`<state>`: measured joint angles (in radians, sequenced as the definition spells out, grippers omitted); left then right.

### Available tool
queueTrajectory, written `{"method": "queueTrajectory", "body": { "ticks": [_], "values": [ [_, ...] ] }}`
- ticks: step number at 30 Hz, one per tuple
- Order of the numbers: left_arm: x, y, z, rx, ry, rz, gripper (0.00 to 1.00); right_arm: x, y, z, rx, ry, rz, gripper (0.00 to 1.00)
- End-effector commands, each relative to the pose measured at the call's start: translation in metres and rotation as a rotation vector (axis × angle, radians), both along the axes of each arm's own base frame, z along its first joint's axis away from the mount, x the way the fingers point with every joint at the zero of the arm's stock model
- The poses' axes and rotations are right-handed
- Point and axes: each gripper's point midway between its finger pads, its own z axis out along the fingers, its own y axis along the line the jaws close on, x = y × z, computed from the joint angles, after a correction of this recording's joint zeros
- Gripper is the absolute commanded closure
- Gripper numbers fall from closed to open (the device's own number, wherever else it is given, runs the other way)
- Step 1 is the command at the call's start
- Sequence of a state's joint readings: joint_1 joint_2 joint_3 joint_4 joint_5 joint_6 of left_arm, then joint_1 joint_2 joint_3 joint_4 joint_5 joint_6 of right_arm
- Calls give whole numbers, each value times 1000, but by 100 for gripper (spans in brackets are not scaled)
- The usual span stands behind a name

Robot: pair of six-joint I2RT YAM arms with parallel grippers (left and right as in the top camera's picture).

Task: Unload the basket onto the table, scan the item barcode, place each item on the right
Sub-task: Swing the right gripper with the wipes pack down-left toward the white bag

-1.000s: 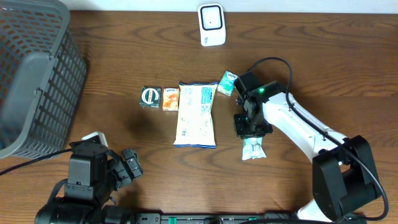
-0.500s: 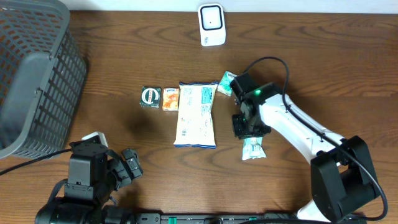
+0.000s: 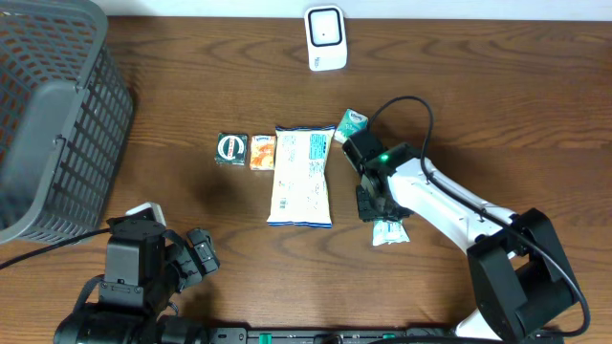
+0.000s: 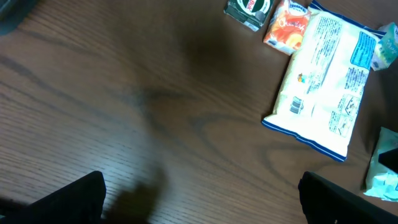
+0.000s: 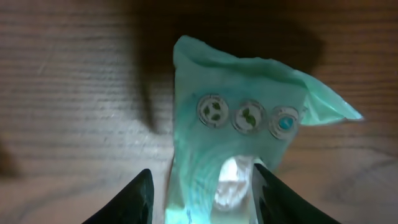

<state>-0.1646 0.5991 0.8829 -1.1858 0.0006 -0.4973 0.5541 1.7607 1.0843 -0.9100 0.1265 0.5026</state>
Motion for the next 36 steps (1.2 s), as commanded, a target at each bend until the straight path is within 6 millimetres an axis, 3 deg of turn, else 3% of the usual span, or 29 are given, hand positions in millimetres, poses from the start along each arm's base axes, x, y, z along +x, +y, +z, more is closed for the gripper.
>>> {"method": "queueTrajectory", "body": {
  "ticks": [1,12,21,26,36],
  "values": [
    [-1,2,-1,9,-1,6,2,-3,-7,-7,-31,-10,-18,54],
    [-1,2,-1,9,-1,6,3,-3,-17,-9,-81,-25,-9,53],
    [-1,2,-1,9,-1,6,2,1,-2,23,-40,18,-10,51],
    [-1,2,0,9,-1,6,2,-6,1,17,-32,47,-2,51],
    [-1,2,-1,9,-1,6,2,-18,-19,-5,-108,45,-16,51]
  ]
}}
